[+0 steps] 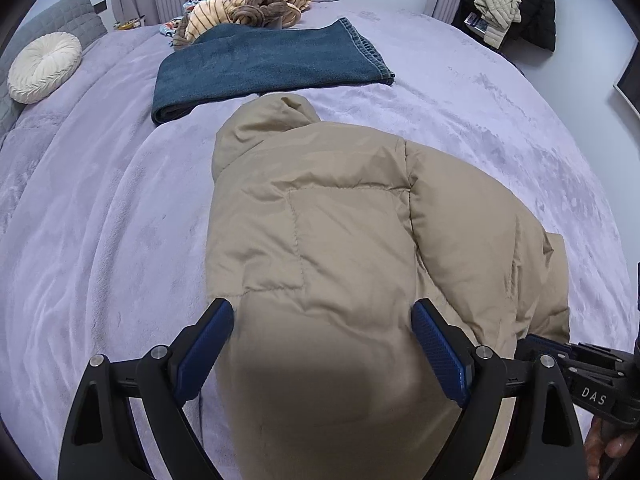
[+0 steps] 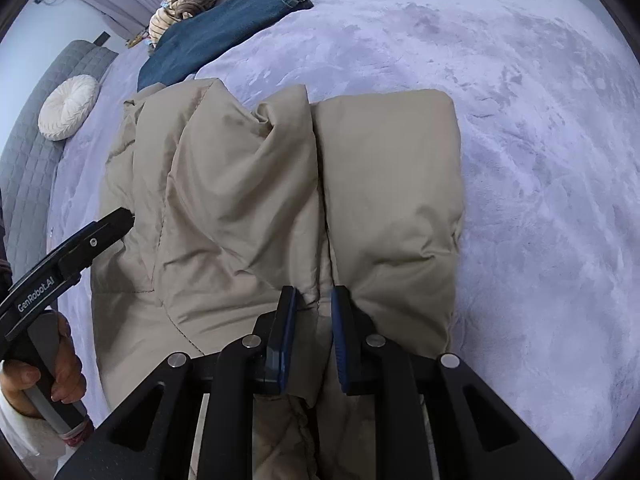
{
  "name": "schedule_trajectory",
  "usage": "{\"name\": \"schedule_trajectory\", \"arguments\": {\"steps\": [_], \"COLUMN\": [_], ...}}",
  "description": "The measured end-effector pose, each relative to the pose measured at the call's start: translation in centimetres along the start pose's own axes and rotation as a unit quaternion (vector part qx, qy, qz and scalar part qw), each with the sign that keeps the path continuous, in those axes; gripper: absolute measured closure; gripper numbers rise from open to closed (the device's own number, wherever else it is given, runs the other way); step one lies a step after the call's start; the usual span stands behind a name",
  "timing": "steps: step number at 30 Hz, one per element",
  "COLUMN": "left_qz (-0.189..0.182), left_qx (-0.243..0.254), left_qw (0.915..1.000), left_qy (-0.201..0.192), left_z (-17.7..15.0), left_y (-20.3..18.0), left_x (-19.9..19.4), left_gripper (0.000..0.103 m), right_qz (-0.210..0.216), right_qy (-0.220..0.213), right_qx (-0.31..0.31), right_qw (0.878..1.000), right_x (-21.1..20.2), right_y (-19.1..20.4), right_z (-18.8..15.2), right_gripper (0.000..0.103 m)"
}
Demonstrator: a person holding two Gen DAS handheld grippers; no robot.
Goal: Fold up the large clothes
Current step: 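Release the bundle and smooth it flat with both tools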
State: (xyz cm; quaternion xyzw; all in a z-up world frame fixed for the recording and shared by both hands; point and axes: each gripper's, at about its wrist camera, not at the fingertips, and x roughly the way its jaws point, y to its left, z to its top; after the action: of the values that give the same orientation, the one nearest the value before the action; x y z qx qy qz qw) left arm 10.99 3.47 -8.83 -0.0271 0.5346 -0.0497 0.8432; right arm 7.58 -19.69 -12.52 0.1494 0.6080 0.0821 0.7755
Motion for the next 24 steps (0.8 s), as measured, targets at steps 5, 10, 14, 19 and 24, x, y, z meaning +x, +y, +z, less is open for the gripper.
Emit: {"name": "schedule_trajectory", "arguments": {"steps": [5, 10, 14, 19, 24], "left_qz": [-0.002, -0.008, -0.001, -0.001, 0.003], "left_qx": [-0.011, -0.02, -0.019, -0.027, -0.021], "left_qw": [0.9996, 0.9991, 0.9984, 0.9977, 0.9981], "left_qy": [0.028, 0.037, 0.053, 0.062, 0.059], "left_z": [-1.7, -4.0, -6.0, -7.5, -8.4], "left_y": [0.9, 1.7, 2.1, 2.6, 3.0], "left_x": [-1.5, -2.8, -3.4, -4.5, -6.0], "left_gripper": [0.006, 0.0, 0.0, 0.0, 0.0], "right_qz": [0.001, 0.003, -0.004, -0.014, -0.035], "right_qy": [-0.006, -0.022, -0.025, -0.01, 0.013], "right_qx": [-0.007, -0.012, -0.015, 0.004, 0.028], "right_qw": [1.0, 1.0, 1.0, 1.0, 0.999], "right_x": [-2.3, -5.5, -7.2, -7.1, -5.7], "right_y": [0.6, 1.4, 2.2, 2.1, 1.3], "right_z": [-0.8, -3.0, -5.8, -8.5, -9.6], "right_gripper": [0.085, 0.085, 0.085, 0.084, 0.082]}}
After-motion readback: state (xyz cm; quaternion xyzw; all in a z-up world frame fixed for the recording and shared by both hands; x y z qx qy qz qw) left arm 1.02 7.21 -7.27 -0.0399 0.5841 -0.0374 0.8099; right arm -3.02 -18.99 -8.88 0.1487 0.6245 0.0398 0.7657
